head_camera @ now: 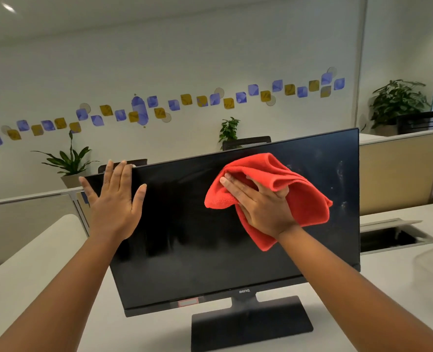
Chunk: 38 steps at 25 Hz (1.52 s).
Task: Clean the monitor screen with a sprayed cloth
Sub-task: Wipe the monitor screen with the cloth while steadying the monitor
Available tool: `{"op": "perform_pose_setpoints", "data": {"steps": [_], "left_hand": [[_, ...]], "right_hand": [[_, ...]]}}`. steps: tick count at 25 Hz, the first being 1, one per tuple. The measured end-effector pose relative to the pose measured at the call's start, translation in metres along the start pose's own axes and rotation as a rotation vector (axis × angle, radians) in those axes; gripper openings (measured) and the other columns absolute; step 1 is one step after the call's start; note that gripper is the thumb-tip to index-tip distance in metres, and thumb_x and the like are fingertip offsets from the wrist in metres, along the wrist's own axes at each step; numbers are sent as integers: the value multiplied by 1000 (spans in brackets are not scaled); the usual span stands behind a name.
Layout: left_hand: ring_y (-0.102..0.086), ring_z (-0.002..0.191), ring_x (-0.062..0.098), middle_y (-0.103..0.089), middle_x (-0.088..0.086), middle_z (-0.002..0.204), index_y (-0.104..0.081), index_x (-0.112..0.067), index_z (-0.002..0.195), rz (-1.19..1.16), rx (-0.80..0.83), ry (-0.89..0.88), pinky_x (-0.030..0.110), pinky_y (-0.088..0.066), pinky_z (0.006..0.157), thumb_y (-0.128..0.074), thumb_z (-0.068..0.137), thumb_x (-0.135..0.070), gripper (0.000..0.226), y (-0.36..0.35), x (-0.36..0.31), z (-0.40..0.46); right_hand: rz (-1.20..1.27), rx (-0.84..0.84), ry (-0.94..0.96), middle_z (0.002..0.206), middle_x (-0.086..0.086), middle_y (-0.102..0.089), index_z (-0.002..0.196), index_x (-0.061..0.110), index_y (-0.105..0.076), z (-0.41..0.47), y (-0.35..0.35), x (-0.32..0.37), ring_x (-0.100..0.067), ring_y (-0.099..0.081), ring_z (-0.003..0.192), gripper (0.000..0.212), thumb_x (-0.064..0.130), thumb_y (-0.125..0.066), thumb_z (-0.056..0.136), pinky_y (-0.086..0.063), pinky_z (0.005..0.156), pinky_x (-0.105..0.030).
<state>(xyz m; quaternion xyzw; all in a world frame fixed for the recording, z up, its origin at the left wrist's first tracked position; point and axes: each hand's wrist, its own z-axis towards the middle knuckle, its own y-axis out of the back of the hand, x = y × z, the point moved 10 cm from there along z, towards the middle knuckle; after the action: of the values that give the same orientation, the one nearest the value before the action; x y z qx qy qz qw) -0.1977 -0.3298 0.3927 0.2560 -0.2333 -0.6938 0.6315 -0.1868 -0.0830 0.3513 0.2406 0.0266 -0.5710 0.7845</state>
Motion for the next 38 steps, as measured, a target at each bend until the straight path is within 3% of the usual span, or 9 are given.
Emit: {"op": "perform_pose_setpoints", "data": {"steps": [2, 7, 11, 15, 22, 25, 29, 32, 38], "left_hand": [[0, 143, 15, -19, 5, 154, -17, -15, 143, 1, -2, 6, 54, 16, 109, -16, 87, -47, 65, 1, 1, -1], [0, 143, 14, -18, 4, 154, -15, -15, 144, 26, 14, 14, 53, 16, 109, -15, 87, -48, 66, 1, 0, -1], [-1, 142, 15, -19, 5, 154, -18, -15, 143, 36, 2, 16, 55, 14, 110, -13, 86, -51, 68, 6, -11, 1], [10, 138, 7, 0, -7, 153, 3, -22, 142, -17, 56, -193, 46, 19, 111, -6, 84, -53, 67, -5, -88, 13], [16, 134, 0, -6, -6, 155, -6, -23, 144, -111, 92, -288, 40, 22, 111, -11, 87, -45, 61, -28, -153, 21], [17, 135, -1, -9, -5, 155, -7, -23, 144, -138, 100, -294, 40, 23, 110, -12, 88, -45, 61, -28, -151, 20], [16, 134, -2, -11, -5, 155, -10, -23, 144, -162, 81, -269, 38, 27, 107, -13, 88, -43, 60, -27, -154, 21], [15, 134, -3, -14, -4, 155, -12, -22, 144, -198, 71, -255, 37, 28, 107, -14, 88, -41, 59, -27, -152, 20], [9, 136, -3, -18, -4, 154, -14, -19, 144, -254, 63, -255, 38, 26, 109, -5, 87, -48, 64, -25, -153, 20]], "right_hand": [[-52, -64, -24, 142, 9, -42, 137, 33, -39, 8, 14, -16, -21, -29, 130, 47, 29, -45, 91, -42, 92, -54], [-101, -44, -194, 150, -19, -22, 136, 47, -28, 13, 12, -59, -39, -10, 139, 46, 46, -39, 91, 2, 100, -73], [-38, 4, -293, 150, -23, -21, 140, 41, -19, -3, -5, -64, -37, -10, 140, 51, 46, -33, 92, -1, 100, -73], [26, 3, -333, 151, -7, -13, 145, 17, -13, -26, -16, -49, -23, -4, 143, 69, 42, -38, 86, 7, 107, -63], [-9, -17, -433, 147, 4, -24, 141, 26, -27, -65, -10, -84, -11, 7, 144, 54, 39, -35, 89, 7, 103, -69], [1, -105, -649, 148, -3, -32, 141, 21, -33, -68, 3, -125, -23, -15, 142, 56, 38, -36, 88, -1, 98, -74], [105, -261, -1049, 151, -3, -30, 142, 25, -30, -63, 13, -162, -27, -20, 141, 54, 36, -42, 90, -7, 102, -75], [92, -245, -974, 149, -5, -34, 139, 27, -37, -35, 10, -137, -32, -22, 140, 53, 38, -44, 88, -7, 101, -76], [42, -91, -552, 152, 2, -23, 141, 33, -27, -22, -17, -44, -24, -8, 143, 59, 51, -40, 87, 3, 103, -71]]}}
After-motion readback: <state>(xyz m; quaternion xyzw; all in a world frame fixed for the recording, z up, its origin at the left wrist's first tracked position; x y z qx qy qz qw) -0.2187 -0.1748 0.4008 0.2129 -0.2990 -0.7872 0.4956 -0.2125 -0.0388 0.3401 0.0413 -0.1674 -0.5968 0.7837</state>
